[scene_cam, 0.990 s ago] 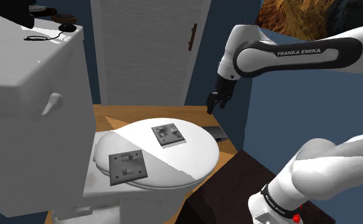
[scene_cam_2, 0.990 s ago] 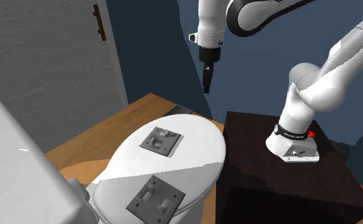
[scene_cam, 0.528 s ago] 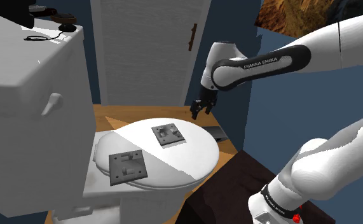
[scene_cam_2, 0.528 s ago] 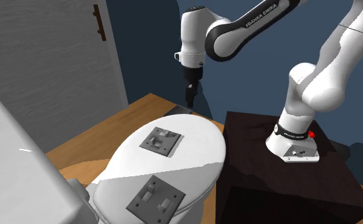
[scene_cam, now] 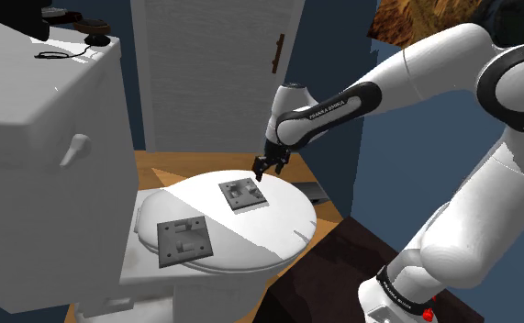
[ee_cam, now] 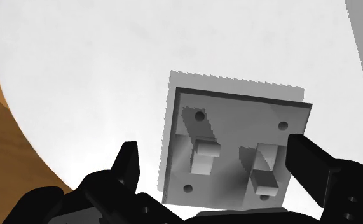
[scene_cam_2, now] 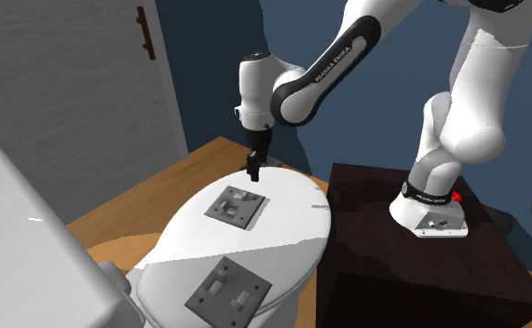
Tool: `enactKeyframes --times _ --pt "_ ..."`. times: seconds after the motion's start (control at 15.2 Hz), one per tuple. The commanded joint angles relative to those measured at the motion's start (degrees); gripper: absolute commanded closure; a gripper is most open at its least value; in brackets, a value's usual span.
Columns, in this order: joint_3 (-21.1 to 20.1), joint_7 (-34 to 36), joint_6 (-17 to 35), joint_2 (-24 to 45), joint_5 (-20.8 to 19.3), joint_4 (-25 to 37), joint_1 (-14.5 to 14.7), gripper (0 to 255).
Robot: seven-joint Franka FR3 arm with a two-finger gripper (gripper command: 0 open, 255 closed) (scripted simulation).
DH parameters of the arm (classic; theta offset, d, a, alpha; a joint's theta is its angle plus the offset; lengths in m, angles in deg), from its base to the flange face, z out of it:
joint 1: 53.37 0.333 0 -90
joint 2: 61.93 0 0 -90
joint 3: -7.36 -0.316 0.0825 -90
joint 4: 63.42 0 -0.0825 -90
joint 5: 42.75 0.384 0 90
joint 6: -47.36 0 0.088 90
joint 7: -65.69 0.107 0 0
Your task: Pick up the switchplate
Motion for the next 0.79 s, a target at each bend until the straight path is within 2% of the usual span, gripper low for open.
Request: enactKeyframes --times 0.0,0.26,0.73 --pt "0.06 1.08 2.6 4.84 -0.74 2.43 0.11 0" --pt "0.48 2.93 5.93 13.34 -1.99 7.9 0.62 0" --pt "0.9 3.51 10.46 17.85 -2.75 7.87 0.91 0"
